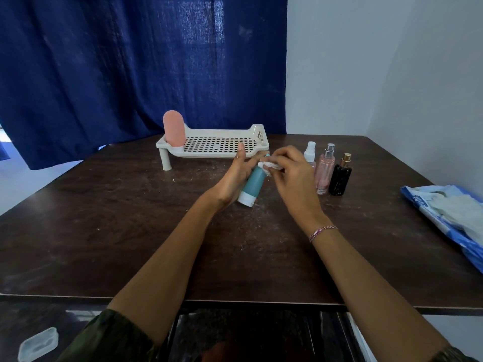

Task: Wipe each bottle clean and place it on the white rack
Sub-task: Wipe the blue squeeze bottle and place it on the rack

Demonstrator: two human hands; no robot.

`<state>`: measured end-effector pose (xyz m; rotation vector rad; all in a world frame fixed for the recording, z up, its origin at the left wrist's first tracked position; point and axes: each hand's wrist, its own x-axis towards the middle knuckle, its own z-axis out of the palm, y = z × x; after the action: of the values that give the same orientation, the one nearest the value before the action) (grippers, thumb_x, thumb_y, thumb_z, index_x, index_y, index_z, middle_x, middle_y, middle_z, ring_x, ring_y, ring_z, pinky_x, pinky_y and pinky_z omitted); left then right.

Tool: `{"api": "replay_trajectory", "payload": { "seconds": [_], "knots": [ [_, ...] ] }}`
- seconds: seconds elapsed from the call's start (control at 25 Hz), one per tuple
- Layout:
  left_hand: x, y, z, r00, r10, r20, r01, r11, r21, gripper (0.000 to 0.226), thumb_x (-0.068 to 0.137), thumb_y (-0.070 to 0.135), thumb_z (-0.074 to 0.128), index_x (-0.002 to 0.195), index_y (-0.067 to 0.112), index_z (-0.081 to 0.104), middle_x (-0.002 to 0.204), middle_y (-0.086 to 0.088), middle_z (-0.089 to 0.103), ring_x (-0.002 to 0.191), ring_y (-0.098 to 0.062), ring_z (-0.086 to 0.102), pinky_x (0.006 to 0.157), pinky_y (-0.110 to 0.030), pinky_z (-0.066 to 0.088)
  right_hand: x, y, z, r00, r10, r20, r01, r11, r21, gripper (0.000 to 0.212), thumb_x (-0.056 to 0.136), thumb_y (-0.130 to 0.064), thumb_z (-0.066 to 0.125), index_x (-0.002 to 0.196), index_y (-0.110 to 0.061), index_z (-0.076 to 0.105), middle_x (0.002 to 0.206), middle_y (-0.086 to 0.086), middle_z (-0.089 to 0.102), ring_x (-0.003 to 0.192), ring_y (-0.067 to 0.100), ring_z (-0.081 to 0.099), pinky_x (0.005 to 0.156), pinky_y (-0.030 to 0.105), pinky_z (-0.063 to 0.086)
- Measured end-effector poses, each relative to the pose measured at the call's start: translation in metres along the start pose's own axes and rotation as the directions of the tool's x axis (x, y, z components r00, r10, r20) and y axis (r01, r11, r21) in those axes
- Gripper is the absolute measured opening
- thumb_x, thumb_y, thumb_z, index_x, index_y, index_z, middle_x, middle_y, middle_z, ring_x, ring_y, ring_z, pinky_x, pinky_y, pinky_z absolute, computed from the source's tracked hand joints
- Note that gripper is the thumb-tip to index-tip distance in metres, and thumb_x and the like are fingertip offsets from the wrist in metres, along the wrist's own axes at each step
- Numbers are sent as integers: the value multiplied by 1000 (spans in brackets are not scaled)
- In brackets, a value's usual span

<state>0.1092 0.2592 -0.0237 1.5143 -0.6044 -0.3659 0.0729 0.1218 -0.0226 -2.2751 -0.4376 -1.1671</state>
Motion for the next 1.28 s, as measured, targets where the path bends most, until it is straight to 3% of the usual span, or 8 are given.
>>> {"api": "replay_trajectory", "payload": {
  "seconds": [0.12,0.32,0.48,0.64,0.8,1.0,1.12,1.28],
  "knots": [
    [-1,0,4,1000,-24,-17,25,998,55,52,101,42,18,147,19,25,153,-2,29,132,-10,36,110,-29,29,2,8,-3,993,105,-59,-102,993,53,20,84,-3,64,103,-4,69,99,6,59,90,7,52,80,9,43],
    [1,-6,-3,999,-33,-1,32,981,191,57,96,34,42,149,27,22,155,0,24,136,-19,32,110,-46,33,3,8,-3,987,137,-84,-125,984,129,19,85,-9,65,104,-7,69,99,0,60,88,1,51,76,7,45],
    [-4,2,0,1000,-13,1,13,986,169,49,99,32,40,146,27,28,140,1,41,111,-12,50,81,-30,48,2,5,-4,993,85,-76,-71,983,170,19,84,-6,65,102,-6,69,98,-8,55,91,-1,50,78,9,47],
    [-7,7,3,999,-9,-53,15,993,117,41,100,26,35,141,25,37,116,-4,53,82,-10,55,62,-22,48,5,8,-4,967,221,-125,-193,960,205,21,85,-9,65,105,-6,68,99,3,62,89,4,53,75,5,43],
    [-7,7,6,994,4,-109,-3,1000,7,37,101,21,32,136,15,42,109,4,58,87,-4,58,69,-13,48,4,8,-2,964,244,-108,-210,943,258,22,83,-14,67,104,-6,69,96,-2,64,87,2,56,74,4,44],
    [-3,6,-2,973,-33,-226,-32,961,-276,34,101,21,34,129,7,47,104,-3,61,87,-10,60,73,-22,50,-3,-3,7,992,115,46,-124,946,298,25,82,-13,68,106,-7,68,101,-2,62,92,3,57,79,11,47],
    [-1,8,-8,958,-46,-283,-82,901,-425,43,101,24,36,139,6,38,111,-10,60,91,-15,63,70,-26,55,-6,-7,8,988,28,152,-74,950,304,27,82,-14,69,108,-8,67,102,-3,62,92,3,56,80,14,49],
    [2,11,-14,932,-22,-362,-195,811,-551,42,102,22,34,142,12,32,123,-15,51,103,-23,59,82,-36,55,-4,-8,4,996,-5,94,-24,951,307,27,81,-11,69,108,-6,66,104,3,62,97,4,55,81,15,51]
  ]
}}
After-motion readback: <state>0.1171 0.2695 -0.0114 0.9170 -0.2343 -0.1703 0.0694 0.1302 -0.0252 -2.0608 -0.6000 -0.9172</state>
